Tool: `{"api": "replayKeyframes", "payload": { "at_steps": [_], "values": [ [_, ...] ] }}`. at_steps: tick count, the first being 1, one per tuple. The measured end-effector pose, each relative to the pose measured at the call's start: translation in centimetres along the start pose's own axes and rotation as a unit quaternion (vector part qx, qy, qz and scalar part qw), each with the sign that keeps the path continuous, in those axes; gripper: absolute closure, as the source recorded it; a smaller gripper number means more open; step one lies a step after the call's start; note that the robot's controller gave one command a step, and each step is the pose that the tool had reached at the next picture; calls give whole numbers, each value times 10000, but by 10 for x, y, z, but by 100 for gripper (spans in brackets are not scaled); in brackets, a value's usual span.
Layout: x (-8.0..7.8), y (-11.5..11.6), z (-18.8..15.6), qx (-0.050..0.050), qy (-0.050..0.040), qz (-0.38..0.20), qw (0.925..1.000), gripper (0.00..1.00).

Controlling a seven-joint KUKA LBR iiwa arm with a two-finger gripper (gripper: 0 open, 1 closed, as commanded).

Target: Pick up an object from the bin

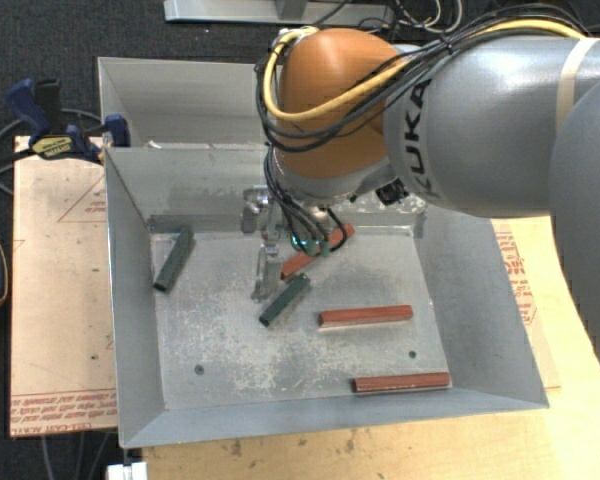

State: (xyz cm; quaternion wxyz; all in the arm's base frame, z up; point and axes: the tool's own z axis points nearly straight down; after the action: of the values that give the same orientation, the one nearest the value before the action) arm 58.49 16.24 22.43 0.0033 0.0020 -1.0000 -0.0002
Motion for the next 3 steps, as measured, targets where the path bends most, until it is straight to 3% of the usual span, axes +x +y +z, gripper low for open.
{"api": "replayKeyframes", "payload": {
  "at_steps": [1, 2, 3],
  "values": [
    [-12, -71, 157, 6, -16, -2121, 9772, 0],
    [-13, -61, 123, 8, -59, -2704, 9627, 0],
    [-6, -56, 118, 8, -44, -3490, 9371, 0]
  ]
}}
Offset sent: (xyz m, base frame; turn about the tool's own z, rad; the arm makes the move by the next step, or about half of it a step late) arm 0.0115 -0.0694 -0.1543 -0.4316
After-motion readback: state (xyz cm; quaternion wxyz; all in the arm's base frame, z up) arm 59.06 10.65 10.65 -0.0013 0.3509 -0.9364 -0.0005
